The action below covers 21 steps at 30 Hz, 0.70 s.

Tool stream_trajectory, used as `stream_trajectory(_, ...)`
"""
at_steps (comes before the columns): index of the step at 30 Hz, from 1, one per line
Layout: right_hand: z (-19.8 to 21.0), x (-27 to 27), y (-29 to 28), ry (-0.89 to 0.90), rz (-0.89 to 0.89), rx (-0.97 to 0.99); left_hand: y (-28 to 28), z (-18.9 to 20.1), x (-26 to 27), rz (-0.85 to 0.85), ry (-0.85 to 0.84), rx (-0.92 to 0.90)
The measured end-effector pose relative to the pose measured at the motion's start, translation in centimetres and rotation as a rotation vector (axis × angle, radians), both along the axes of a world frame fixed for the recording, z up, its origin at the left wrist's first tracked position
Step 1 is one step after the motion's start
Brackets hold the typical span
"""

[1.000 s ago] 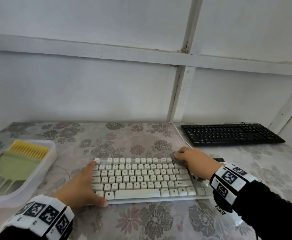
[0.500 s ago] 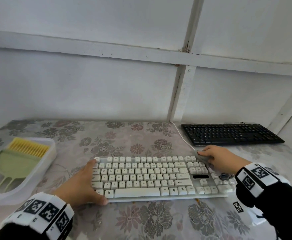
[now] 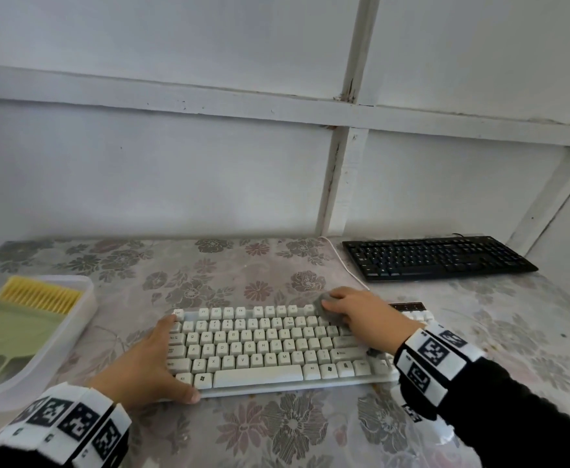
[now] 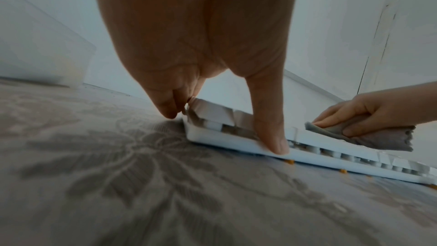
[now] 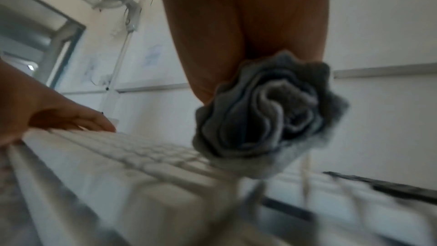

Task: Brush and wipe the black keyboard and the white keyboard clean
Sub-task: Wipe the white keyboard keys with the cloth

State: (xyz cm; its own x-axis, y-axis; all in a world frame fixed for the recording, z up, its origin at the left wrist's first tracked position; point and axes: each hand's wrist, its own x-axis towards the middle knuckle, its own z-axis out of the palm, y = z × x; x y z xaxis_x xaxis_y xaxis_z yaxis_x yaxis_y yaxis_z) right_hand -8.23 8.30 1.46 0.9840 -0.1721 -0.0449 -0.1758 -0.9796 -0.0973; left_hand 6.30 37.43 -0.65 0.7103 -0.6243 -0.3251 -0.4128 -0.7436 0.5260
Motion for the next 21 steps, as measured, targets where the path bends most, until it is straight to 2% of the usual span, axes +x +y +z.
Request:
stream_trajectory(7, 1.0, -2.9, -3.9, 0.044, -0.295, 0.031, -0.1, 0.0, 0.2, 0.012, 0.012, -0.003)
stream_trajectory(11, 1.9, -1.6, -2.8, 0.063, -0.328, 0.002, 0.0, -0.1, 0.1, 0.015, 0.024, 0.006)
stream_trajectory(14, 2.4, 0.4, -0.6, 0.007, -0.224, 0.007, -0.1, -0.1, 0.1, 0.020, 0.024, 0.009)
stream_trajectory(17, 2.0, 1.8, 2.0, 0.029, -0.111, 0.092, 0.0, -0.2, 0.2, 0.021, 0.028, 0.004)
stream_trajectory(21, 0.5, 1.9, 2.4, 0.071, -0.007, 0.048, 0.2, -0.1, 0.1, 0.008, 0.044, -0.004)
